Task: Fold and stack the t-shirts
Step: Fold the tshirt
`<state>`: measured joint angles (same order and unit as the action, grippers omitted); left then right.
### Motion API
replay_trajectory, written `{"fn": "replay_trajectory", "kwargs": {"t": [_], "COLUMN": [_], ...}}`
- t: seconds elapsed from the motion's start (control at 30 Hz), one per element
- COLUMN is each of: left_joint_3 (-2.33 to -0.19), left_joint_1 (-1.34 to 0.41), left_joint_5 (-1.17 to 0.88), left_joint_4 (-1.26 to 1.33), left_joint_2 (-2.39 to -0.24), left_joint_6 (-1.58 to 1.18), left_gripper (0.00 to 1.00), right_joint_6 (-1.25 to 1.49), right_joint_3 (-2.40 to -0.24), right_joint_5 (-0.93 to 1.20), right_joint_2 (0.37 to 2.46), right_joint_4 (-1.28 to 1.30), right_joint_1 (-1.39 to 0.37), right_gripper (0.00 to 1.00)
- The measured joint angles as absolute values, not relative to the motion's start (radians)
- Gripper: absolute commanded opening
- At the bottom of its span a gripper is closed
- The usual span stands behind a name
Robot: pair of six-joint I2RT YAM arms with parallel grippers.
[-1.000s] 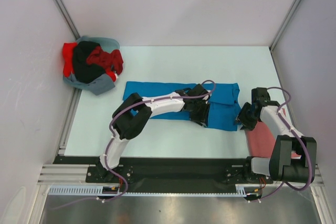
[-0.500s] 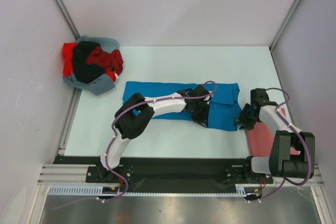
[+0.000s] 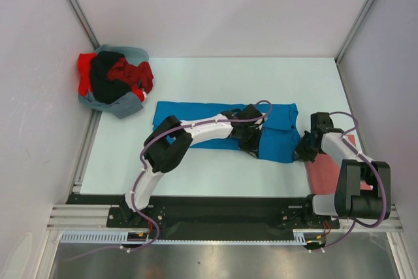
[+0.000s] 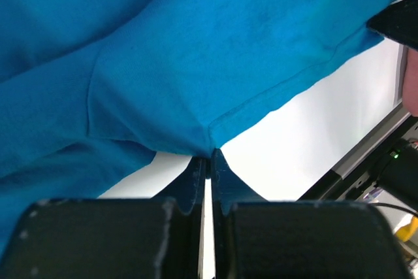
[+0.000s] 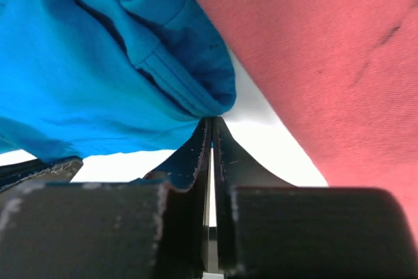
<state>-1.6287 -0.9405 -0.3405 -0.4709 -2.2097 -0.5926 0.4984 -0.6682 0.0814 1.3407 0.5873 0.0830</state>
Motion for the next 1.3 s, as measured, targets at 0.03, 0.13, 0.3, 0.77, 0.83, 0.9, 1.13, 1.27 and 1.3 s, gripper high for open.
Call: {"fn": "replay_trajectory", "kwargs": {"t": [0.03, 0.13, 0.3, 0.77, 0.83, 0.9, 1.13, 1.27, 1.3], "left_joint_3": [-1.639, -1.672, -1.710, -1.824, -1.834, -1.843, -1.866, -1.868, -1.868], "left_joint_1": [-0.941, -0.941, -0.940, -0.849, -0.823, -0.804, -0.759, -0.748, -0.747], "left_joint_5": [-0.340, -0.344, -0.347, -0.373, -0.380, -0.390, -0.424, -0.453, -0.459], "left_joint_4": [-0.480, -0.501, -0.529, -0.572, -0.571, -0.565, -0.546, -0.538, -0.535], "left_joint_2": [-2.213, -2.220, -2.220, -2.221, -2.223, -2.229, -2.273, -2.293, -2.296], "left_joint_6": [-0.585, -0.566, -0.538, -0.519, -0.524, -0.529, -0.561, -0.579, -0.582], "left_gripper": [0.00, 0.00, 0.00, 0.00, 0.00, 0.00, 0.01, 0.02, 0.02], "right_joint_6": [0.501, 0.501, 0.502, 0.503, 0.505, 0.505, 0.520, 0.523, 0.523], "right_joint_3": [-0.668, -0.672, -0.726, -0.933, -0.973, -1.009, -1.096, -1.099, -1.099], "right_joint_5": [0.087, 0.107, 0.155, 0.224, 0.230, 0.235, 0.253, 0.255, 0.255], "right_joint_2": [1.340, 1.330, 1.285, 1.428, 1.462, 1.486, 1.563, 1.585, 1.588], "right_joint_4": [0.587, 0.597, 0.634, 0.639, 0.638, 0.633, 0.611, 0.611, 0.611], "right_joint_1": [0.083, 0.083, 0.083, 0.089, 0.092, 0.094, 0.096, 0.102, 0.105], "right_gripper": [0.00, 0.00, 0.00, 0.00, 0.00, 0.00, 0.00, 0.00, 0.00]}}
